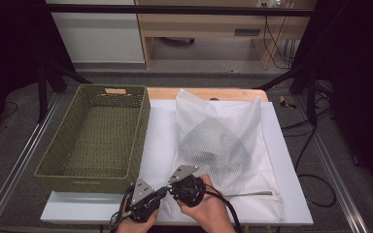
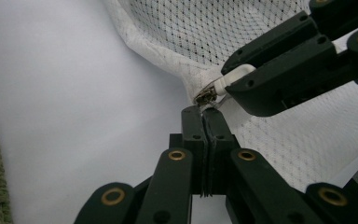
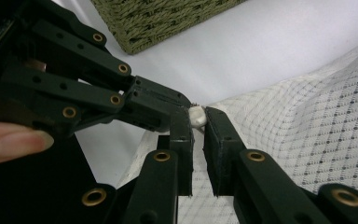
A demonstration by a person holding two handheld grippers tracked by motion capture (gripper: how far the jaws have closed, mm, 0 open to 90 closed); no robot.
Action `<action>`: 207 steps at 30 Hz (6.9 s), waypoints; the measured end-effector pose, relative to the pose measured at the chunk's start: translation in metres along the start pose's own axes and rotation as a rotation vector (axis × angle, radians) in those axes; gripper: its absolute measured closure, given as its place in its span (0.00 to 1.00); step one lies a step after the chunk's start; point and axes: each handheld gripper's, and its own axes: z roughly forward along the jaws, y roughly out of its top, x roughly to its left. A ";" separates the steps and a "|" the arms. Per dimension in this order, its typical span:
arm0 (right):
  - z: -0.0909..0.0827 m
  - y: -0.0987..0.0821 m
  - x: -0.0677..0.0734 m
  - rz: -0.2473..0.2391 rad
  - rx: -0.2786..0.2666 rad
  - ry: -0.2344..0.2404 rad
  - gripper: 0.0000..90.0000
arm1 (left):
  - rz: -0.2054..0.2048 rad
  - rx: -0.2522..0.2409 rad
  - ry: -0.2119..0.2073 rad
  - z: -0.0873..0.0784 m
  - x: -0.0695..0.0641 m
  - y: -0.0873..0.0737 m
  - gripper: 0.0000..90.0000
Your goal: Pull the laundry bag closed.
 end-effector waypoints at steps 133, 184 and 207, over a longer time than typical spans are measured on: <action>0.002 -0.011 -0.017 0.188 -0.108 0.086 0.92 | 0.004 -0.085 0.017 -0.002 0.004 0.003 1.00; 0.003 -0.032 -0.016 0.092 -0.119 0.092 0.97 | -0.023 -0.043 -0.042 0.000 0.004 0.004 1.00; -0.002 -0.037 -0.029 0.044 -0.105 0.154 0.97 | 0.106 0.162 -0.140 -0.005 0.017 0.033 0.71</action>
